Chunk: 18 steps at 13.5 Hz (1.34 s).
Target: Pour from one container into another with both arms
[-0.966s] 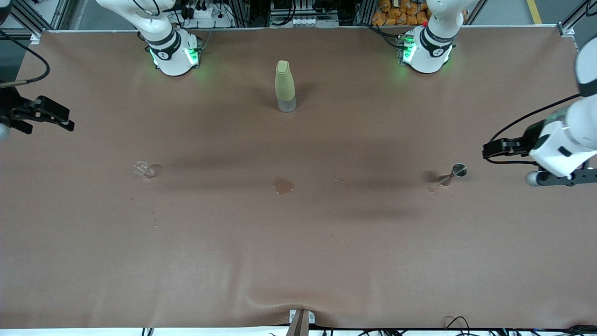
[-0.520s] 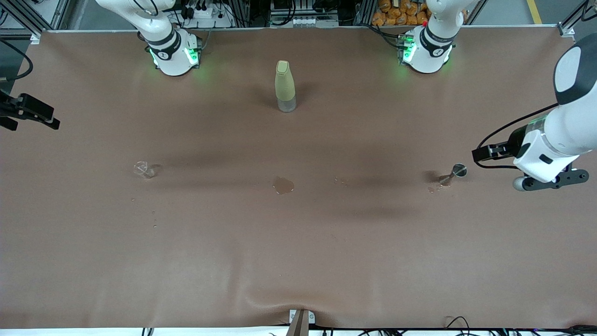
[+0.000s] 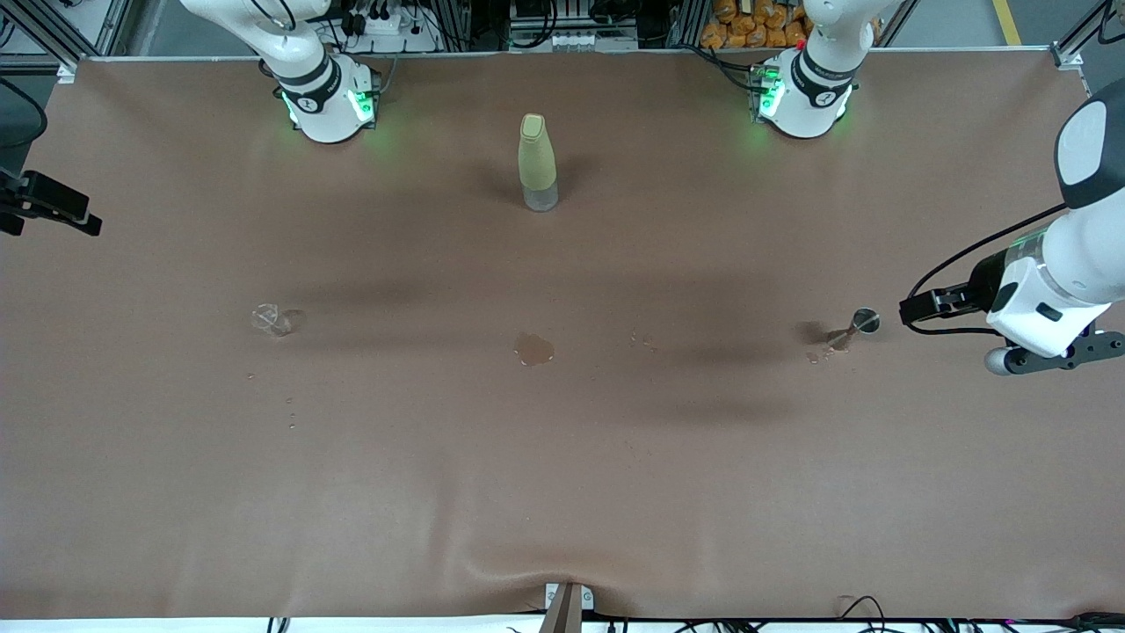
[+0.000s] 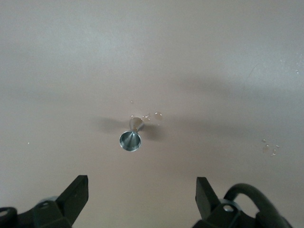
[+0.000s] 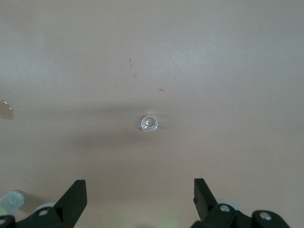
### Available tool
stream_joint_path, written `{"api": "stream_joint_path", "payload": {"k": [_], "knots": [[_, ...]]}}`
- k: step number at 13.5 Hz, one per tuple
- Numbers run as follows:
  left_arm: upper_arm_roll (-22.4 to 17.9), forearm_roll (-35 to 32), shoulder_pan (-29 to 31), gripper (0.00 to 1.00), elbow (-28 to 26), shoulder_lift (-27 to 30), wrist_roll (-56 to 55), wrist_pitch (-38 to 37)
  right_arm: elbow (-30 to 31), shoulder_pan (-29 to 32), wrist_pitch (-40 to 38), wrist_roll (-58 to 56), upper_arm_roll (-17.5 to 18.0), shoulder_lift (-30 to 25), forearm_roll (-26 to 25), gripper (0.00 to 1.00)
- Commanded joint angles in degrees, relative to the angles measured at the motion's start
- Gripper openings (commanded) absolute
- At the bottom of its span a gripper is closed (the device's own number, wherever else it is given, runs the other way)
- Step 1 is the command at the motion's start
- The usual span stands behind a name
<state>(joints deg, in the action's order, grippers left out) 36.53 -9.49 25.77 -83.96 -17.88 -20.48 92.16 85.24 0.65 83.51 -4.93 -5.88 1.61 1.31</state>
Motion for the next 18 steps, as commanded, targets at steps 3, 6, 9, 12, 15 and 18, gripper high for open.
{"api": "stream_joint_path", "payload": {"k": [3, 6, 9, 12, 15, 18], "knots": [[-12.77, 4.28, -10.63, 1.00, 0.64, 1.61, -0.44, 0.39, -0.68, 0.23, -0.89, 0.10, 0.17, -0.03, -0.08, 1.00], [-24.62, 8.06, -20.20, 1.00, 0.64, 2.84, 2.36, 0.39, -0.51, 0.23, -0.63, -0.07, 0.17, -0.03, -0.25, 1.00], [-28.01, 9.31, -22.87, 1.00, 0.02, 4.08, 4.57, 0.39, -0.33, 0.05, -0.37, 0.01, 0.26, 0.05, -0.17, 1.00], [-28.09, 9.22, -22.78, 1.00, -5.22, 8.01, 5.18, 4.23, -0.42, 0.14, 0.07, 0.27, 0.26, -0.12, -0.08, 1.00], [-28.36, 9.22, -22.69, 1.00, -10.00, 11.29, 5.45, 9.88, -0.07, 0.32, 0.08, 1.33, 0.17, -0.03, 0.97, 1.00], [-29.06, 9.13, -22.87, 1.00, -9.38, 10.85, 5.54, 9.88, 0.02, 0.23, 2.17, 1.07, 0.08, 0.14, 1.68, 1.00]]}}
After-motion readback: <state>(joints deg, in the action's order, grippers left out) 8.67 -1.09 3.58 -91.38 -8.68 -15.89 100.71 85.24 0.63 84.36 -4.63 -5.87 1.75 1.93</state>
